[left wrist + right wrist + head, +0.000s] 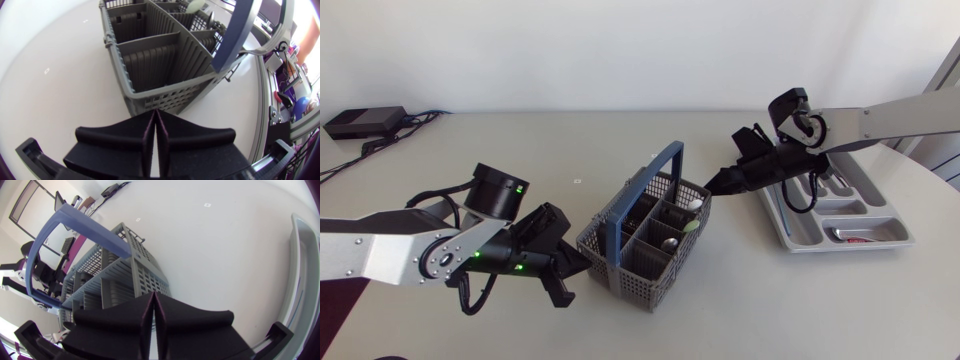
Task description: Sort the cutlery from the basket into the organizer compartments.
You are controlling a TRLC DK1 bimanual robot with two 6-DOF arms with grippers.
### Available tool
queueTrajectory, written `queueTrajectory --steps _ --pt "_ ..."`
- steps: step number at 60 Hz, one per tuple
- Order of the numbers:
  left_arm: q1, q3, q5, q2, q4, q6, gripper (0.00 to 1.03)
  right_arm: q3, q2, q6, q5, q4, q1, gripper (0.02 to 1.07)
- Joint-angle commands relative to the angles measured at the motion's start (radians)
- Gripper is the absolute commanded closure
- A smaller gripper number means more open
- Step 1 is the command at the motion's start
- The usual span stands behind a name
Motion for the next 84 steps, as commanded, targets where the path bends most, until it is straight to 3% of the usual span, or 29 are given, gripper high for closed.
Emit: queueTrajectory --steps 1,12,33,62,84 --pt "0.031 0.053 0.0 0.02 0.035 0.005 1.0 -0.07 -0.051 -0.029 -0.022 -0.034 0.007 1.01" --pt "0.121 0.118 0.002 0.089 0.052 0.02 1.0 -0.159 -0.156 -0.035 -0.024 -0.052 0.023 1.01" --pt "0.172 0.269 0.002 0.241 0.069 0.026 1.0 -0.266 -0.267 -0.034 -0.024 -0.07 0.046 1.01" --pt "0.201 0.371 0.002 0.326 0.061 0.029 1.0 -0.158 -0.184 0.045 0.019 -0.017 0.073 1.01" --pt "0.198 0.388 0.0 0.338 0.055 0.022 1.0 -0.17 -0.186 0.061 0.068 0.005 0.093 1.01"
